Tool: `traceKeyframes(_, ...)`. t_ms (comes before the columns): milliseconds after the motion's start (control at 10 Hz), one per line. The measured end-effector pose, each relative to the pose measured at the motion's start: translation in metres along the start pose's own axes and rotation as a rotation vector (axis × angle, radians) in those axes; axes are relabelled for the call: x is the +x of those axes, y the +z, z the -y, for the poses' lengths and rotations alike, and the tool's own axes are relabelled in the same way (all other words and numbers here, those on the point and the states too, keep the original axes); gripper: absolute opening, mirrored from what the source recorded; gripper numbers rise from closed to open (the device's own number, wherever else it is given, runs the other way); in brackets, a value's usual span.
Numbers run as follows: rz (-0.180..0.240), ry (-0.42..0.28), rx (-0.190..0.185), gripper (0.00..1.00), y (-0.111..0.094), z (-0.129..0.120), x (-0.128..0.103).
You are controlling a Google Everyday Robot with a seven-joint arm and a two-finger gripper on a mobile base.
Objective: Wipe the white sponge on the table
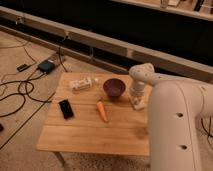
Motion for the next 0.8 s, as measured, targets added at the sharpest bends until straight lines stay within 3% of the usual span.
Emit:
traceKeyframes(100,-0.014,0.001,0.004,0.0,0.002,0.003,0.007)
traceKeyframes(400,-0.051,0.071,0.048,0.0,0.006,0.04,0.029)
traceKeyframes(500,-0.045,0.112,0.082,0.0,0.005,0.065,0.03)
traceKeyframes(800,-0.006,0.187,0.13,0.0,-0.003,0.103,0.023)
